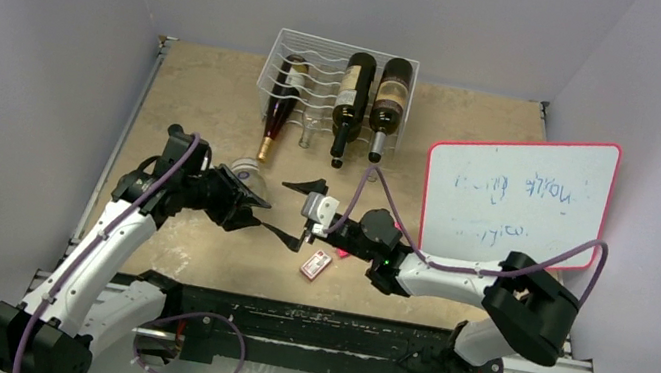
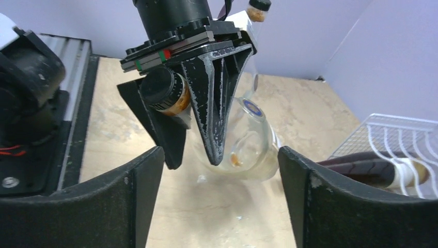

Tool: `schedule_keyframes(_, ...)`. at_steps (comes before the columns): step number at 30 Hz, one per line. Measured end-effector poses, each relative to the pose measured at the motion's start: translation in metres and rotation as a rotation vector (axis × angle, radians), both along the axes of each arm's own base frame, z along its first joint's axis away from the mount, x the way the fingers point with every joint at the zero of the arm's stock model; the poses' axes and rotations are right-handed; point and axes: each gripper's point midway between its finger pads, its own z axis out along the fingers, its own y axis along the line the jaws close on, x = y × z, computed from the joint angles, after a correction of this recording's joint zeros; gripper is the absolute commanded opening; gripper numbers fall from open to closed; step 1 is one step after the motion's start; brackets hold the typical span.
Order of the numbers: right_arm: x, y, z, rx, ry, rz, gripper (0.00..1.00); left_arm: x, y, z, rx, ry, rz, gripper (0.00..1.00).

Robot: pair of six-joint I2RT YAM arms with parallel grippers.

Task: Take the wine bottle off the wine rack

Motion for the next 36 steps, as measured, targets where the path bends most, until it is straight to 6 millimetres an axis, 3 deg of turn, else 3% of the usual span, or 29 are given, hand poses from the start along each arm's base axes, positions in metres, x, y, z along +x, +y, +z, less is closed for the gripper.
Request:
schedule_keyframes(5, -0.012, 0.003, 0.0, 0.008, 0.076, 0.031, 0.71, 0.0, 0.002, -0.005, 0.01, 0.014, 0.014, 0.1)
schedule_keyframes(12, -0.034, 0.025, 0.002, 0.016, 0.06, 0.054, 0.68, 0.001, 0.004, -0.011, 0.02, 0.025, 0.03, 0.1)
schedule_keyframes(24, -0.018, 0.047, -0.007, 0.023, -0.003, -0.062, 0.58, 0.004, 0.007, -0.013, 0.034, 0.021, 0.052, 0.11)
schedule_keyframes(26, -0.017, 0.05, -0.008, 0.024, -0.017, -0.08, 0.61, 0.006, 0.01, -0.014, 0.045, 0.018, 0.065, 0.11)
schedule_keyframes(29, -0.017, 0.051, -0.008, 0.026, -0.046, -0.122, 0.74, 0.007, 0.011, -0.015, 0.054, 0.014, 0.071, 0.11)
schedule_keyframes(31, -0.015, 0.048, -0.007, 0.025, -0.058, -0.161, 0.76, 0.007, 0.012, -0.017, 0.055, 0.014, 0.073, 0.11)
schedule_keyframes(33, -0.015, 0.044, -0.008, 0.022, -0.056, -0.18, 0.73, 0.006, 0.012, -0.02, 0.055, 0.021, 0.077, 0.11)
schedule_keyframes(36, -0.025, 0.035, -0.002, 0.031, -0.058, -0.161, 0.57, 0.002, 0.009, -0.024, 0.037, 0.043, 0.067, 0.11)
